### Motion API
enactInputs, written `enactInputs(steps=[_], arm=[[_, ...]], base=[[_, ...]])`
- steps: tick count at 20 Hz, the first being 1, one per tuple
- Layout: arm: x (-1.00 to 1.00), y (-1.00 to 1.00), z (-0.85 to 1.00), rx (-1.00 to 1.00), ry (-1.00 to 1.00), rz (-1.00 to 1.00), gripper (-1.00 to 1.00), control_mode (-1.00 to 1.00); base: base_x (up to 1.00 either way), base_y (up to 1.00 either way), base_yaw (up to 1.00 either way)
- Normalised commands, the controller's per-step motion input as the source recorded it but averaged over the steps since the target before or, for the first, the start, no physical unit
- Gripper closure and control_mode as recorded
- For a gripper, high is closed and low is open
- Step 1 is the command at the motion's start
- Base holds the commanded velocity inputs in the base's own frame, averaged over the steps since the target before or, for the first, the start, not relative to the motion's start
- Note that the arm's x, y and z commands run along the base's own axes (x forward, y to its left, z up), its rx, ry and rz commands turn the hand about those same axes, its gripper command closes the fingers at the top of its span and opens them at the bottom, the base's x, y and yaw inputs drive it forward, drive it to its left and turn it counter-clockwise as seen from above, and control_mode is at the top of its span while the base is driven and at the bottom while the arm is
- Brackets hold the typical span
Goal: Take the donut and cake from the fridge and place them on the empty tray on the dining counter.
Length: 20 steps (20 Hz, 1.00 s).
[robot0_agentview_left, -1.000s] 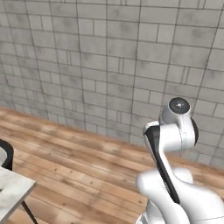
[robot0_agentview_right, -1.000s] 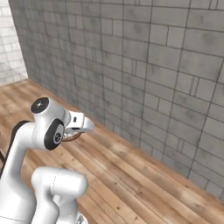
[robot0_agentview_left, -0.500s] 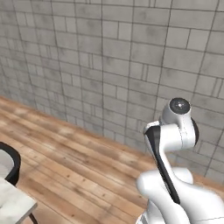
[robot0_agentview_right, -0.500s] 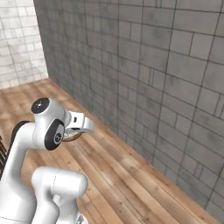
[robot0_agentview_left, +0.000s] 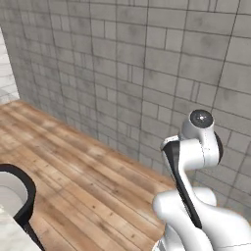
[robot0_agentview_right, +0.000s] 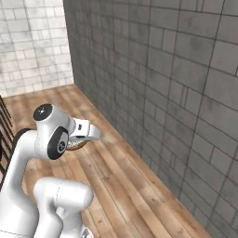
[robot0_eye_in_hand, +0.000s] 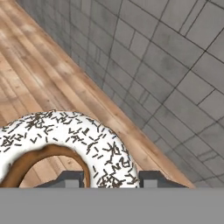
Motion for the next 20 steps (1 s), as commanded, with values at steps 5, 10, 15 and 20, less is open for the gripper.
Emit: enactInputs(steps=[5,10,15,20], arm=[[0.00,0.00,0.00,0.00,0.00,0.00,1.00,1.00],[0.00,0.00,0.00,0.00,0.00,0.00,1.00,1.00],[0.00,0.00,0.00,0.00,0.00,0.00,1.00,1.00],[0.00,0.00,0.00,0.00,0.00,0.00,1.00,1.00]], base=[[0.82,0.00,0.30],[0.82,0.00,0.33],[0.83,-0.02,0.33],[0.85,-0.09,0.30]])
